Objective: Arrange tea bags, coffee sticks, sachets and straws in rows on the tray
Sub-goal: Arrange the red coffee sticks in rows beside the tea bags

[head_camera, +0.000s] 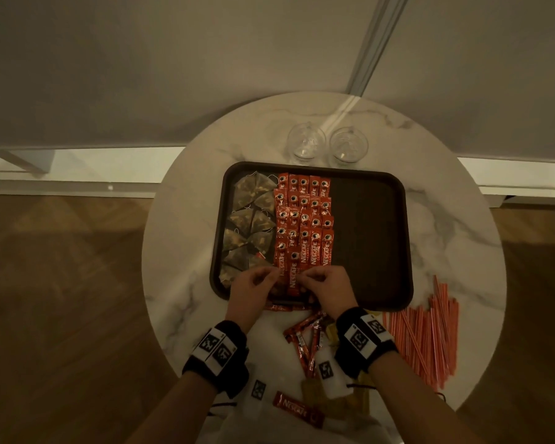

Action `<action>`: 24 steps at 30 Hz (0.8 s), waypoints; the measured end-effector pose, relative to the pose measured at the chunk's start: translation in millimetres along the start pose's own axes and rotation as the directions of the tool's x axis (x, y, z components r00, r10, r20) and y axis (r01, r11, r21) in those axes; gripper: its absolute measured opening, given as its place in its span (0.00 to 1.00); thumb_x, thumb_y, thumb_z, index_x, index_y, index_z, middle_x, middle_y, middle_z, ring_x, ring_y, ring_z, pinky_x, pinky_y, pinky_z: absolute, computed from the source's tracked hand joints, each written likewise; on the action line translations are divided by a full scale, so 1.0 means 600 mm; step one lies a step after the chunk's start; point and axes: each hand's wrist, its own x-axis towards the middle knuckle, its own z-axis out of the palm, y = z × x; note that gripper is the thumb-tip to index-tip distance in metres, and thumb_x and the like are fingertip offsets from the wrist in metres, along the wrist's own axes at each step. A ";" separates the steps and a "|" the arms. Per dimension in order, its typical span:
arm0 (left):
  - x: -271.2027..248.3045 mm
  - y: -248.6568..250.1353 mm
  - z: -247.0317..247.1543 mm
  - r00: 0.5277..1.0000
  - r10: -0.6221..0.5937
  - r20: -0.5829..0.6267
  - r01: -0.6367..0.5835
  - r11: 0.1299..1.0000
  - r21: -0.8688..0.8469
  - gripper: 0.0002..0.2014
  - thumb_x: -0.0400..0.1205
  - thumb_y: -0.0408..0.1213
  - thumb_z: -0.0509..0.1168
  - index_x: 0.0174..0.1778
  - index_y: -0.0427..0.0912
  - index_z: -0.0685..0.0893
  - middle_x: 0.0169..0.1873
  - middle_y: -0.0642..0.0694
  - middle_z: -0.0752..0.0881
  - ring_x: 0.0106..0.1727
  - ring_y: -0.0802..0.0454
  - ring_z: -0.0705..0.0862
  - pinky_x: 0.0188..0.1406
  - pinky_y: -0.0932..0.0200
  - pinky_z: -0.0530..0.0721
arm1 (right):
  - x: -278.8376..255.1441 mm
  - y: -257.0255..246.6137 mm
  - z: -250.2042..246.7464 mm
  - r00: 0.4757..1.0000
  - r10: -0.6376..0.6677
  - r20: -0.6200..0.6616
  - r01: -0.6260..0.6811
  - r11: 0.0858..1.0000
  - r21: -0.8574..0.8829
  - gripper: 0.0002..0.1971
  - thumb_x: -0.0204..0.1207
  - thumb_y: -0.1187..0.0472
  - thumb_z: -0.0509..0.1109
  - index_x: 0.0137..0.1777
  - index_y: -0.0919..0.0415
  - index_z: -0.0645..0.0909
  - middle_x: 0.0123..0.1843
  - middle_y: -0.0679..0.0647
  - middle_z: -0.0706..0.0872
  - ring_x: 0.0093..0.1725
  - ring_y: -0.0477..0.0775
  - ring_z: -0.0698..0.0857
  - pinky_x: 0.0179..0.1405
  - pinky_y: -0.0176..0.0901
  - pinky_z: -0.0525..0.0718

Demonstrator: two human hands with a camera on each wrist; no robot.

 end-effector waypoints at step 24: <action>-0.053 -0.048 -0.018 0.972 -0.158 0.171 0.129 0.977 0.168 0.07 0.84 0.38 0.66 0.47 0.42 0.88 0.34 0.47 0.89 0.29 0.58 0.82 0.29 0.67 0.80 | -0.017 0.006 -0.047 0.987 0.068 -0.148 -0.087 0.988 -0.129 0.11 0.80 0.53 0.71 0.39 0.57 0.86 0.31 0.54 0.87 0.25 0.44 0.81 0.28 0.38 0.80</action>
